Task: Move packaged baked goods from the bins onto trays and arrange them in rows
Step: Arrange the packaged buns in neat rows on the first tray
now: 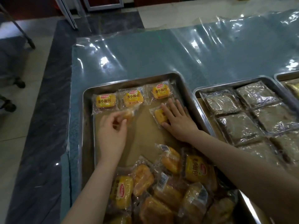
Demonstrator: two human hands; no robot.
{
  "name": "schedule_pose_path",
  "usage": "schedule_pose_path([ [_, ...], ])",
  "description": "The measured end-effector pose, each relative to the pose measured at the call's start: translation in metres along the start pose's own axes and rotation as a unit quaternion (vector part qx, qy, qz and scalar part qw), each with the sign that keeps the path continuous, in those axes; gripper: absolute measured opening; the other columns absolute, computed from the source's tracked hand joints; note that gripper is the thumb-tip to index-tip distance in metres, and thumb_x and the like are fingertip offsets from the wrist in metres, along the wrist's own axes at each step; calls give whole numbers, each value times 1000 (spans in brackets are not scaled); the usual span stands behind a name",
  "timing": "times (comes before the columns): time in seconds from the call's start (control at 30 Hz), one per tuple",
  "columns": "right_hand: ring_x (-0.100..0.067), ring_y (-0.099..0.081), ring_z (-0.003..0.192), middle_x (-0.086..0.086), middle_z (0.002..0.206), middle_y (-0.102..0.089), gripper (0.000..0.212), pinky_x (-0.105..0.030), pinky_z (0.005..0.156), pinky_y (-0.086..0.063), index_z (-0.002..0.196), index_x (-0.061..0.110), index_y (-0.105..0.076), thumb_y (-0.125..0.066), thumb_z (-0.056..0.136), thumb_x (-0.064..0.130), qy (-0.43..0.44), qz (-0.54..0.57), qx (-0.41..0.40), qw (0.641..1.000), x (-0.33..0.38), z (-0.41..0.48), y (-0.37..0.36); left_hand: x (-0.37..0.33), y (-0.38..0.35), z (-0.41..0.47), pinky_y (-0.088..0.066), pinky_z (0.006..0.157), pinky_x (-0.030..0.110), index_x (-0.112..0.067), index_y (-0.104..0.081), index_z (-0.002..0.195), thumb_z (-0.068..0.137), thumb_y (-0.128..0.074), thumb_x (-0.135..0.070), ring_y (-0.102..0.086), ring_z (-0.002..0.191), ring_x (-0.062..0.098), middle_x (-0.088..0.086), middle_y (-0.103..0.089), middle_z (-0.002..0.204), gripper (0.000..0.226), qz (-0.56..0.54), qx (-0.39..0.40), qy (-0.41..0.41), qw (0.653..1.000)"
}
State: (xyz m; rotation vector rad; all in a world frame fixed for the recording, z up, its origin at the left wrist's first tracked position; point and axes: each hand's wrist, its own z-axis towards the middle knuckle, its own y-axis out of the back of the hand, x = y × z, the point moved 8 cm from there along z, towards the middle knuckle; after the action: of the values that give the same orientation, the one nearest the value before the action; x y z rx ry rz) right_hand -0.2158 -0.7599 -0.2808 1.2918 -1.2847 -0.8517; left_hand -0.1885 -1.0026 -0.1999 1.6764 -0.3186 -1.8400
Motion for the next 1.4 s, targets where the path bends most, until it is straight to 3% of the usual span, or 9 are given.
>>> schedule_pose_path([
  [0.13, -14, 31, 138, 5, 157, 21, 70, -42, 112, 14, 147, 38, 14, -17, 91, 65, 9, 24, -10, 1000, -3, 1, -2, -16, -46, -18, -33, 102, 35, -31, -62, 107, 81, -66, -29, -41, 122, 16, -8, -47, 127, 26, 179, 174, -167, 954],
  [0.23, -13, 29, 138, 6, 157, 20, 70, -41, 113, 14, 148, 38, 12, -18, 91, 65, 12, 26, -21, 999, -1, 0, -2, 6, -67, -38, -5, 115, 36, -43, -39, 135, 87, -57, -44, -3, 142, 10, -15, -15, 153, 52, 221, 283, -190, 914],
  [0.33, -13, 27, 139, 6, 158, 18, 70, -41, 113, 12, 148, 38, 12, -20, 92, 64, 11, 28, -34, 999, -2, -1, -1, 16, -68, -42, -3, 111, 34, -48, -22, 138, 91, -50, -46, 7, 138, 6, -15, 2, 152, 55, 245, 277, -201, 907],
  [0.63, -14, 22, 142, 5, 159, 12, 70, -41, 114, 10, 150, 37, 5, -26, 93, 62, 13, 38, -49, 998, -1, -3, 2, 17, -68, -33, -24, 110, 44, -48, -17, 144, 91, -28, -60, -12, 140, 30, 1, -4, 158, 56, 330, 236, -125, 905],
  [0.8, -14, 23, 141, 4, 160, 11, 70, -45, 117, 5, 150, 36, 0, -29, 92, 62, 7, 47, -65, 997, -1, -4, 4, 11, -77, -33, -4, 111, 35, -36, -21, 147, 94, -41, -47, 9, 143, 18, -2, 2, 158, 57, 297, 256, -162, 906],
  [0.9, -27, -2, 146, -8, 157, -16, 59, -48, 117, -10, 142, 26, -34, -47, 90, 52, 3, 50, -157, 986, 1, -14, 21, 13, -83, -30, 2, 113, 34, -33, -18, 148, 94, -47, -42, 20, 140, 14, -5, 14, 154, 62, 279, 276, -170, 904],
  [1.03, -30, -51, 111, -9, 115, -58, 25, -48, 93, -43, 105, 17, -65, -59, 86, 30, 118, 39, -246, 961, 21, -30, 34, 14, -93, -24, 1, 114, 36, -32, -18, 148, 93, -49, -42, 20, 141, 13, -6, 13, 155, 64, 260, 285, -161, 908],
  [1.3, -27, -47, 122, -5, 125, -55, 35, -45, 103, -36, 122, 20, -61, -53, 89, 29, 93, 53, -186, 977, 17, -24, 28, 7, -87, -23, 10, 112, 35, -37, 4, 147, 93, -43, -45, 22, 141, 12, -9, 13, 155, 72, 274, 263, -186, 906],
  [1.4, -27, -46, 123, -5, 126, -54, 33, -48, 105, -36, 120, 19, -62, -57, 89, 26, 85, 88, -170, 978, 14, -25, 32, 9, -65, -36, 5, 112, 32, -40, -7, 146, 92, -41, -47, 14, 141, 7, -13, 5, 155, 65, 228, 272, -149, 923],
])
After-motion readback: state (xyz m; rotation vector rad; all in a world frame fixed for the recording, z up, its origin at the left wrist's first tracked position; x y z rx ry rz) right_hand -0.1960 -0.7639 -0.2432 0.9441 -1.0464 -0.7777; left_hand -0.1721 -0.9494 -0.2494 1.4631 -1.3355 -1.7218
